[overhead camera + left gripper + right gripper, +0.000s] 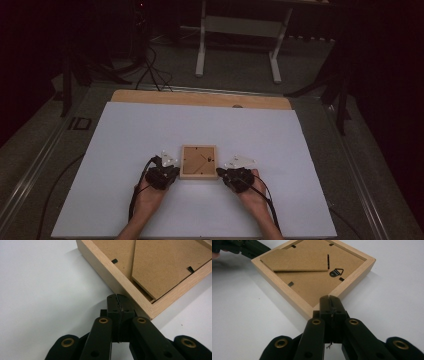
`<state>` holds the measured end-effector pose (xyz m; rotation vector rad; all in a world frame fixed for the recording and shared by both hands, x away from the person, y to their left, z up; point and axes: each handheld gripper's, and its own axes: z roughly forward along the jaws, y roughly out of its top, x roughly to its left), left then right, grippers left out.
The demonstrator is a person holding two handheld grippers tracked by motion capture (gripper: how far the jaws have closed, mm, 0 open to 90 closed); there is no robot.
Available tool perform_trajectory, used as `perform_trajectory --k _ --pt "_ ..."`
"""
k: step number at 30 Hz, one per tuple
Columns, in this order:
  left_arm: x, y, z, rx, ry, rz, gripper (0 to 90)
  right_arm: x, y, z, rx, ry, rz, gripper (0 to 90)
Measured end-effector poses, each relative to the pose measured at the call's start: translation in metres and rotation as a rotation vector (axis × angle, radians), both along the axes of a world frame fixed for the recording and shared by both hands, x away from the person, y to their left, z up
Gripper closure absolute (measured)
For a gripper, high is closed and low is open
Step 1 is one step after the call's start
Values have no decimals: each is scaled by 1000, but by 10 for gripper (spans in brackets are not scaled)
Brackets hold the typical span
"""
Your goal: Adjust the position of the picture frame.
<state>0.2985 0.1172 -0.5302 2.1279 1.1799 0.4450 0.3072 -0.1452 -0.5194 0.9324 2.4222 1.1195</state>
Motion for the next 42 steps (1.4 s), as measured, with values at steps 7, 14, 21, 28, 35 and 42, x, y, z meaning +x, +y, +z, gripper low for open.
perform_trajectory --k 7,14,21,28,35,42 --pt "2 2 -1 -11 0 6 896 0 1 0 5 7 11 899" --pt "0 1 0 0 2 9 896 0 0 0 6 5 11 898" --pt "-1 0 0 4 7 6 896 0 0 0 5 3 9 898" --pt "-2 1 1 -14 20 5 896 0 0 0 4 2 8 897" --pt "-2 1 0 -13 16 4 895 0 0 0 4 2 7 895" --pt "0 5 2 -8 -2 29 769 1 -2 3 22 -5 7 785"
